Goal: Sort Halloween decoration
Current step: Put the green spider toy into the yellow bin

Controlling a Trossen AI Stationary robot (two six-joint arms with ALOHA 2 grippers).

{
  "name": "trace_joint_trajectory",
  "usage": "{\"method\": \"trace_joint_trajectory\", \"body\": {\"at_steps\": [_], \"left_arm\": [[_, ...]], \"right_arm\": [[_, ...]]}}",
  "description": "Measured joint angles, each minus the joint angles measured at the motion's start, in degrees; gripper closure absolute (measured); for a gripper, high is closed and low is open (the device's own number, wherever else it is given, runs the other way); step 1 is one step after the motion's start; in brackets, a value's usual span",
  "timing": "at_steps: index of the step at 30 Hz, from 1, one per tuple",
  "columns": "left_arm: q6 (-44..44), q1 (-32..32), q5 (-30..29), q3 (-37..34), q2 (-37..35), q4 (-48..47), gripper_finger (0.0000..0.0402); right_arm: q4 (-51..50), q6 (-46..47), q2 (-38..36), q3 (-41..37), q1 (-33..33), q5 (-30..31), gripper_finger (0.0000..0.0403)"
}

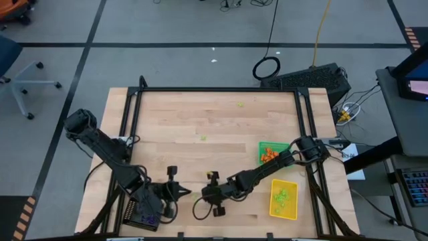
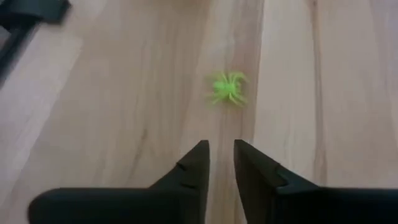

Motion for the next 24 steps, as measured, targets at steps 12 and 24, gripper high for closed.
{"method": "trace_joint_trajectory", "body": {"at_steps": [12,24], "left_arm": [[-12.44,-1.23,14.19,-0.81,9.18,-5.11,0.0393],[-14.95,5.96,24.88,-0.81,16.92,-1.17,0.0393]], "right_arm": [[6.37,-0.1,-0.15,0.07,0.57,0.07,0.028],[7.72,3.84,0.73,0.14,1.56,-0.05,0.0211]]}}
